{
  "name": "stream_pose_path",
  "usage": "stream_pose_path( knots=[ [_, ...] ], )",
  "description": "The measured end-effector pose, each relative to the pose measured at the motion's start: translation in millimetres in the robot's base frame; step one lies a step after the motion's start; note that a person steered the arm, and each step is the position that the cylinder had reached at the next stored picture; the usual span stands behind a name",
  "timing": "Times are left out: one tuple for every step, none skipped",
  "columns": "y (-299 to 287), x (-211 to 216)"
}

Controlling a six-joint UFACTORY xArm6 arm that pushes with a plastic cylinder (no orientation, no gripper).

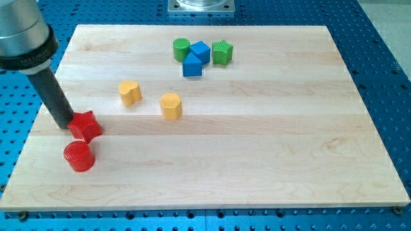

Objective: Push the yellow heart into the yellow hexagon

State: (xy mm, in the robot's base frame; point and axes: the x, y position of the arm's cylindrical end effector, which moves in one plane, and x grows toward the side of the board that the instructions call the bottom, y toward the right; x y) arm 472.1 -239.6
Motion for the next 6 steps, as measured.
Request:
stream_pose_path(
  knots=[
    [8.0, -22.0],
    [34.6, -52.5],
    [80.8, -69.2],
    [141.5, -55.1],
    [207.5, -60.4],
    [242.3, -110.6]
  ],
)
